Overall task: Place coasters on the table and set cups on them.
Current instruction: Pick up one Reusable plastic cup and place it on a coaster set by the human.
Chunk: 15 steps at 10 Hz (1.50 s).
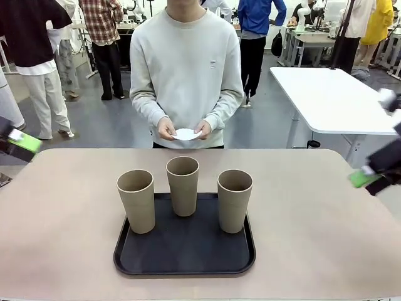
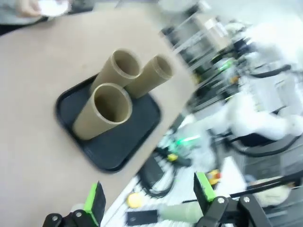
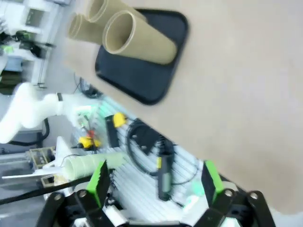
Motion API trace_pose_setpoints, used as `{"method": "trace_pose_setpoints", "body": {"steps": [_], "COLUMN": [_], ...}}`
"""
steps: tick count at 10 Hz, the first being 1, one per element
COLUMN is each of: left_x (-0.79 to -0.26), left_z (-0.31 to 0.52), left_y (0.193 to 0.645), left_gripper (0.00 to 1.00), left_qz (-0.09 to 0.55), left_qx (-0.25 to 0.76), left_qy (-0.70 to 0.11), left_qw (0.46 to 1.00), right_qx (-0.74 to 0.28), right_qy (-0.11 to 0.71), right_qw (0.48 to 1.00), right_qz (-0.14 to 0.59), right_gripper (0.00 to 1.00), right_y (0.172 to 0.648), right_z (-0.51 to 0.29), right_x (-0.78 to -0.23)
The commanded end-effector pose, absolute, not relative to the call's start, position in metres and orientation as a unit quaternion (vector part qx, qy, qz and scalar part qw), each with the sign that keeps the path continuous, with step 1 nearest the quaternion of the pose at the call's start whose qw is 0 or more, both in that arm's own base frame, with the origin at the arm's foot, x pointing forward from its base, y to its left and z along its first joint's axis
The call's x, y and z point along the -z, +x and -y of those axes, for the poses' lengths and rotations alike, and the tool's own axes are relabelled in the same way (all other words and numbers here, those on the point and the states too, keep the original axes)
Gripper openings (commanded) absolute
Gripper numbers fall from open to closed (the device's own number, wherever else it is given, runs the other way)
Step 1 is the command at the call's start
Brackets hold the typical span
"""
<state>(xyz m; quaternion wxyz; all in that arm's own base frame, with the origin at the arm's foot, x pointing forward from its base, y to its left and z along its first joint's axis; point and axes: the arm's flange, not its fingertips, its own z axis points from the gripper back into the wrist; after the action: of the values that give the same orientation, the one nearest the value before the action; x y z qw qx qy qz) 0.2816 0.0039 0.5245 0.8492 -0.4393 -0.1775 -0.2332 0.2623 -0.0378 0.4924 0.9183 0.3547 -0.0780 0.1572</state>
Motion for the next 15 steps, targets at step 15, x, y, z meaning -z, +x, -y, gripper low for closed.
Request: {"method": "trace_pose_setpoints", "body": {"steps": [15], "left_x": [-0.465], "left_z": [-0.159], "left_y": [0.298], "left_gripper": [1.00], "left_qz": [0.049], "left_qx": [0.000], "left_qy": [-0.537], "left_qw": [0.842], "right_qx": [0.080], "right_qy": [0.565], "right_qw": [0.819], "right_qz": [0.058], "right_gripper": [1.00], "right_y": [0.251], "right_z": [0.152], "right_x": [-0.476]}}
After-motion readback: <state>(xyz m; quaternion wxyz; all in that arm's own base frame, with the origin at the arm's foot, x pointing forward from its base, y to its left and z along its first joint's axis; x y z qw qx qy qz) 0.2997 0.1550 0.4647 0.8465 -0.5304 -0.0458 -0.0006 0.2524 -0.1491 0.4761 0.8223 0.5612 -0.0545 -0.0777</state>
